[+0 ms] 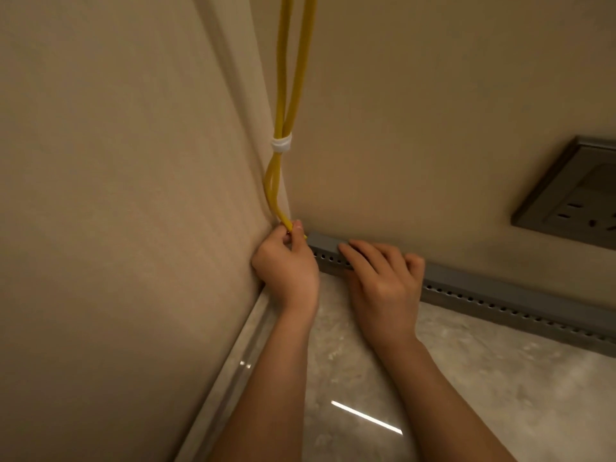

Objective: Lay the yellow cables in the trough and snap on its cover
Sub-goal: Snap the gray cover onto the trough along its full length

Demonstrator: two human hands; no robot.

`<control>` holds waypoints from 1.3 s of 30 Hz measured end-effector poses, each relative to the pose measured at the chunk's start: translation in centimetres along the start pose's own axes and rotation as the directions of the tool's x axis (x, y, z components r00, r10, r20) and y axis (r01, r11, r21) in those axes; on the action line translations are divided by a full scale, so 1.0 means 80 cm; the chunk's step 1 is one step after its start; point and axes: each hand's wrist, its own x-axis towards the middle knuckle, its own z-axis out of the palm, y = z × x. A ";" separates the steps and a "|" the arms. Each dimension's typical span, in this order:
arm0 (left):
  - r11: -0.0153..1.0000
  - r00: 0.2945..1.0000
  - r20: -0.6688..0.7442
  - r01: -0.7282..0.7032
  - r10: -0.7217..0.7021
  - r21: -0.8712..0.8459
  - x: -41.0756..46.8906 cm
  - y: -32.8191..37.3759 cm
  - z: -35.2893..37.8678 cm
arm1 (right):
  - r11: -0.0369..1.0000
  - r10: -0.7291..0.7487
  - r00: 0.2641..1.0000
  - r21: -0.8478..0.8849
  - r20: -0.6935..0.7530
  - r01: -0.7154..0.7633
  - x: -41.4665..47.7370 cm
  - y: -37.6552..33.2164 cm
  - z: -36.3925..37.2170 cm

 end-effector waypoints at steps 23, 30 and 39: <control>0.499 0.617 0.645 -0.773 0.450 0.392 -0.021 -0.033 -0.027 | 0.989 0.050 0.995 0.136 0.085 -0.061 0.018 -0.001 0.021; 0.297 0.583 0.749 -0.810 0.315 0.505 -0.014 -0.033 -0.032 | 0.952 -0.131 0.965 0.299 0.229 0.059 0.019 0.007 -0.005; 0.172 0.571 0.798 -0.820 0.194 0.545 -0.010 -0.012 -0.036 | 0.974 -0.197 0.970 -0.081 0.142 0.209 -0.012 0.102 -0.054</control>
